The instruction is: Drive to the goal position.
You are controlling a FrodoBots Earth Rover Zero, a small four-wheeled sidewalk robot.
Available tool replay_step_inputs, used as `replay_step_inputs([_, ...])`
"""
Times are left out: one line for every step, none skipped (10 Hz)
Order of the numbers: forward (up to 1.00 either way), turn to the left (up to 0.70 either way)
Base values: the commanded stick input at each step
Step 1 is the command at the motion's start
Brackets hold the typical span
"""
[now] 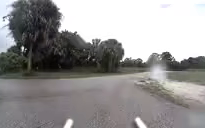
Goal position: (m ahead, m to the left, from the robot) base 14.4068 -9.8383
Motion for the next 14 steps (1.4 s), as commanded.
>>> replay_step_inputs([0.85,0.00])
replay_step_inputs([0.85,0.00])
replay_step_inputs([0.85,0.00])
replay_step_inputs([0.85,0.00])
replay_step_inputs([0.85,0.00])
replay_step_inputs([0.85,0.00])
replay_step_inputs([0.85,0.00])
replay_step_inputs([0.85,0.00])
replay_step_inputs([0.85,0.00])
replay_step_inputs([0.85,0.00])
replay_step_inputs([0.85,0.00])
replay_step_inputs([0.85,0.00])
replay_step_inputs([0.85,-0.02])
replay_step_inputs([0.85,-0.05])
